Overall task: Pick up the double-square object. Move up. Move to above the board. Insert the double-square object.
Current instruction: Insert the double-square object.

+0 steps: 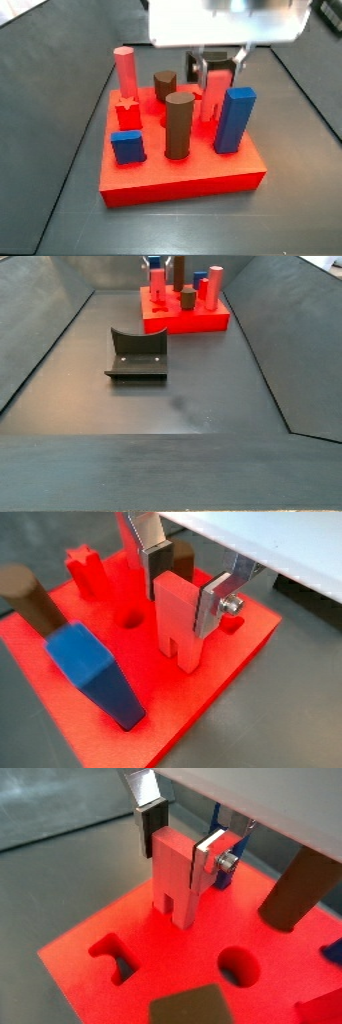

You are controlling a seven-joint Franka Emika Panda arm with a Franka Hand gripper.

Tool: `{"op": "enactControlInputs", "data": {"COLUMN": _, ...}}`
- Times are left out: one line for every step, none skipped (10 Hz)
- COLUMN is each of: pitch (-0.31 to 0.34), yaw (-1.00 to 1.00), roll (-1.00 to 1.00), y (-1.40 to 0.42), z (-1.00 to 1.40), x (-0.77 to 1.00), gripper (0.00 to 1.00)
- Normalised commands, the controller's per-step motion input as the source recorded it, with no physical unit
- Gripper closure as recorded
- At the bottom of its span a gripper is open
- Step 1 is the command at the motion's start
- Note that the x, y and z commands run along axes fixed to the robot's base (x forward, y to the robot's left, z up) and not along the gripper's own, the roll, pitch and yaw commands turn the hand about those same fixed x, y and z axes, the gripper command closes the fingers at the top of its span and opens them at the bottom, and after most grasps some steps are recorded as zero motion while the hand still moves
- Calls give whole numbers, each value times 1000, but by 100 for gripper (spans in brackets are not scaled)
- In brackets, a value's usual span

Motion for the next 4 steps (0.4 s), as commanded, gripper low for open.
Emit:
{"op": "enactControlInputs", "data": {"pitch": 0, "yaw": -214, "roll": 200, "y": -71, "z": -794, "x": 114, "gripper": 100}}
{"op": "enactControlInputs", "data": {"pitch": 0, "yaw": -166, "roll": 170, "y": -43, "z": -580, "x": 49, "gripper": 100}}
{"op": "enactControlInputs", "data": {"pitch": 0, "yaw": 0, "roll": 4, "y": 0, "z": 0, "x": 0, "gripper": 100}}
{"op": "enactControlInputs", "data": {"pitch": 0, "yaw": 0, "roll": 0, "y": 0, "z": 0, "x": 0, "gripper": 100}}
